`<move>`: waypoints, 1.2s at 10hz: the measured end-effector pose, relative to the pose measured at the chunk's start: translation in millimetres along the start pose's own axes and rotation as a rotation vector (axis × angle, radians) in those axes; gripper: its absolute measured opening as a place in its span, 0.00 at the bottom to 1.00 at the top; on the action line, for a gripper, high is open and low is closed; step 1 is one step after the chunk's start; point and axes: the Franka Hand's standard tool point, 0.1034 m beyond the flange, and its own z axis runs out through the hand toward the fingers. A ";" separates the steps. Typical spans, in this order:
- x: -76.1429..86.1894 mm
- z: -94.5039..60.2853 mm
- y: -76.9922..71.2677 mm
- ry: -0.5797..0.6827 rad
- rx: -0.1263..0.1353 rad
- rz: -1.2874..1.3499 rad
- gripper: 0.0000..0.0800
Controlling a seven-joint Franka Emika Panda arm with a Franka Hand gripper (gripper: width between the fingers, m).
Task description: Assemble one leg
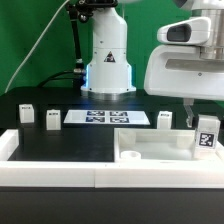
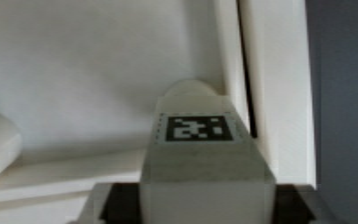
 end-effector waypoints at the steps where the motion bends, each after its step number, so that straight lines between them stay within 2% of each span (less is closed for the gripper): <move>1: 0.1 0.0 0.2 0.000 0.000 0.001 0.36; 3: 0.3 0.0 0.8 -0.001 0.003 0.084 0.36; 5: 0.5 0.4 3.5 -0.007 0.010 0.430 0.36; 7: 1.2 0.6 5.2 -0.009 0.012 0.580 0.36; 10: 1.9 1.3 7.3 -0.021 0.036 1.034 0.36; 11: 1.7 1.3 7.9 -0.023 0.038 1.097 0.36; 12: 0.8 1.0 6.9 -0.032 0.036 1.266 0.36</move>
Offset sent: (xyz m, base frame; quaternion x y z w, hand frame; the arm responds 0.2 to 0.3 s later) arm -0.0005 -0.0158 0.0039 -0.0064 -0.0162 0.2357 0.9717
